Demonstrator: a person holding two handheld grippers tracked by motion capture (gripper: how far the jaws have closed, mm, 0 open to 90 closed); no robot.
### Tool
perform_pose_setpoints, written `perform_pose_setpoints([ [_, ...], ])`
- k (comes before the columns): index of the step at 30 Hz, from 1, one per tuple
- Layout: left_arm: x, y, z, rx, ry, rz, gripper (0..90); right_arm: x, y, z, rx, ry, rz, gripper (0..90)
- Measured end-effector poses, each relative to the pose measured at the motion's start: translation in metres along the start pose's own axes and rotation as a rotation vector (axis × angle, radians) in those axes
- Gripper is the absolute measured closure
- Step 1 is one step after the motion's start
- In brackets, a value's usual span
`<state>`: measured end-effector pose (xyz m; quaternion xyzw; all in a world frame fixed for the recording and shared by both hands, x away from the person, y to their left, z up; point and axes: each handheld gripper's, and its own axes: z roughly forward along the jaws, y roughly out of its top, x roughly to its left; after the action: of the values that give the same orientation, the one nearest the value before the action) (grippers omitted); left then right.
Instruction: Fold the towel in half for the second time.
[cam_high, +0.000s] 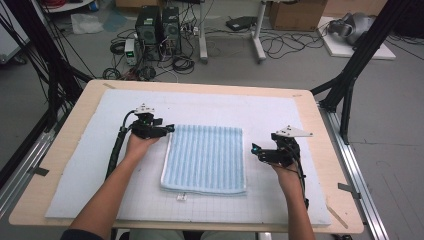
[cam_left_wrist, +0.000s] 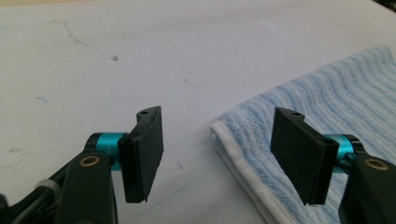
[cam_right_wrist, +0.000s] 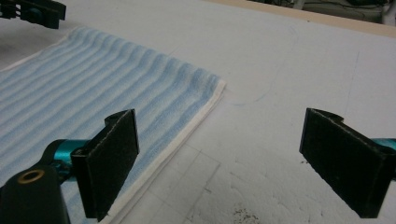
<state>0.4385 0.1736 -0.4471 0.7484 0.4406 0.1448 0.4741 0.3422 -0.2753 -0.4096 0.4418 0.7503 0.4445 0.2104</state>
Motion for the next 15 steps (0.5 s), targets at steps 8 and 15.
perform_pose_setpoints([
  [8,-0.014,0.001,0.016,0.086,0.039,0.111,44.2,0.000,-0.002,0.003,0.013,-0.003,0.007,11.1],
  [15,-0.023,-0.001,0.017,0.103,0.004,0.215,70.7,0.003,-0.002,0.010,0.028,-0.001,0.003,11.1],
])
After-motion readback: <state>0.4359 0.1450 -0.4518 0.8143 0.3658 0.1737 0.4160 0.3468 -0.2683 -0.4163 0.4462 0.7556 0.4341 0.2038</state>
